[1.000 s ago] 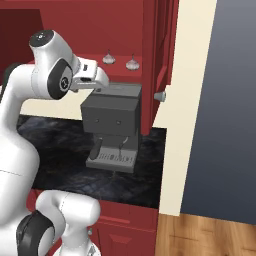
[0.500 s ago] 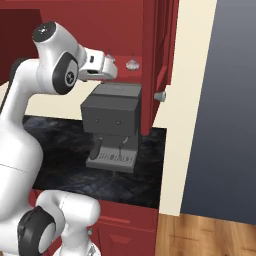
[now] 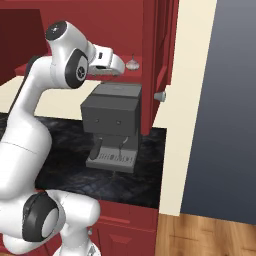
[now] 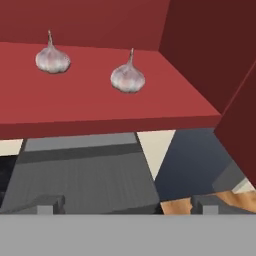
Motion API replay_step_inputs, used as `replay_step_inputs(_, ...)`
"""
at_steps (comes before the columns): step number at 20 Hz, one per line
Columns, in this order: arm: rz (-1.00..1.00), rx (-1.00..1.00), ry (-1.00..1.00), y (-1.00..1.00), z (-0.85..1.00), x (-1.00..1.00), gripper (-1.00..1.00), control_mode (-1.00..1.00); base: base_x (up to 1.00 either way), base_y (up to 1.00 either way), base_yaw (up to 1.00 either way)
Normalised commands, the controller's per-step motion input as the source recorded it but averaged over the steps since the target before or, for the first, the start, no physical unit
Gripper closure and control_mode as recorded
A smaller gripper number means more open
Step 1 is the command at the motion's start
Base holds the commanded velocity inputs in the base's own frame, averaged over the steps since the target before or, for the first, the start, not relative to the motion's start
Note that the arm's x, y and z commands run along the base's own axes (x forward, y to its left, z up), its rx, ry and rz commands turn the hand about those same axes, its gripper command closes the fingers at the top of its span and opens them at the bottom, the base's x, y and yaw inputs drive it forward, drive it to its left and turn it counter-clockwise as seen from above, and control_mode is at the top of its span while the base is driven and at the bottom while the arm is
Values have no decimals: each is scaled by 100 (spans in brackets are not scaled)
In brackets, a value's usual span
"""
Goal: Pick the garlics from the cabinet and place them in one bowl. Pick the orange from the sink and place it in the other bowl.
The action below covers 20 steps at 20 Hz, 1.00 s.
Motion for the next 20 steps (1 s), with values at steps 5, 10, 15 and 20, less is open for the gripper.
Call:
replay_step_inputs(5,-2,0,0,-20,0,49,-100,-100,0,0,0)
replay_step_inputs(10,0,0,0,-15,0,48,-100,-100,0,0,0)
replay_step_inputs(15,0,0,0,-10,0,61,-100,-100,0,0,0)
replay_step_inputs(20,0,0,0,-3,-10,63,-100,-100,0,0,0)
